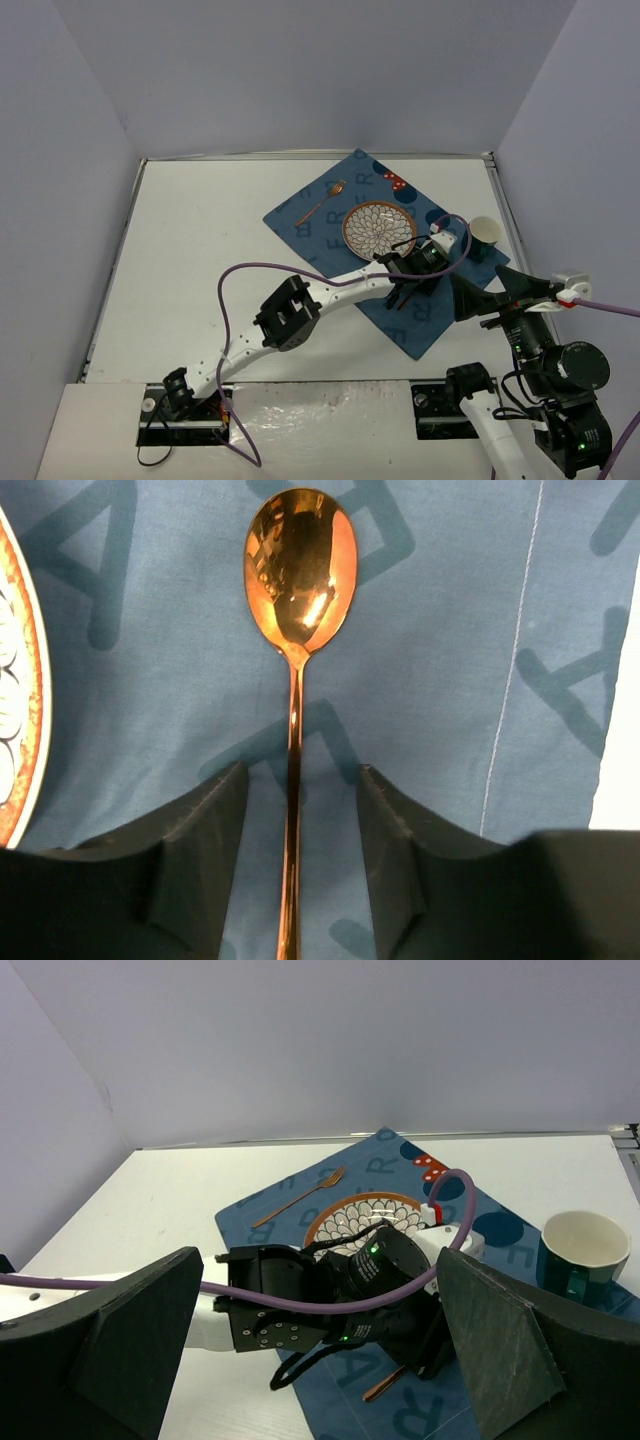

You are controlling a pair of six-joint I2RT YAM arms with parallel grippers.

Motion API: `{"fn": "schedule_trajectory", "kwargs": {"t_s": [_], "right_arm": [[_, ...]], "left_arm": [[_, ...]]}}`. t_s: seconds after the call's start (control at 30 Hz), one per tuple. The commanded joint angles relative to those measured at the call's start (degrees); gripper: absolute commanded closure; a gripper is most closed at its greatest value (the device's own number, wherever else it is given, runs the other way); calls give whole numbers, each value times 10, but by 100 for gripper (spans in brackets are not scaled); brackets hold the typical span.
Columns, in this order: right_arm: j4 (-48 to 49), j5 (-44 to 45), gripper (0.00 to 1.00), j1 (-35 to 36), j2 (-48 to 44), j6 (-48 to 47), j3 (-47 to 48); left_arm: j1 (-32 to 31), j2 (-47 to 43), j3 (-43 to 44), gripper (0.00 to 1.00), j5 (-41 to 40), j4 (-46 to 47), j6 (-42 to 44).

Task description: Set the dinner table for one person

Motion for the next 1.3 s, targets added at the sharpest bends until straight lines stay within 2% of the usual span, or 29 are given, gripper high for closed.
{"fn": "schedule_trajectory", "kwargs": {"t_s": [0.0,0.23,0.4,0.5,0.67,0.97,1.03,1.27], "right_arm": [[33,4,0,5,4,-2,15],[31,7,0,5,7,-17,38],[24,13,0,5,8,-28,65],[14,17,0,5,9,-40,78],[-8,40,0,5,1,-66,90],[-23,72,0,6,-24,-78,91],[-28,76,0,6,-22,-82,93],[-36,109,0,7,-21,-100,90]], "left_arm": [[-4,-63,-24,49,-1,35,-10],[-4,-124,-58,18,-10,50,-9],[-4,-176,-67,4,-26,46,-12],[0,-214,-90,3,-43,44,-9],[11,-311,-180,3,-97,44,-15],[80,-606,-565,3,-172,82,-41],[105,-707,-637,3,-204,65,-41],[167,-953,-749,3,-290,-37,-9]]}}
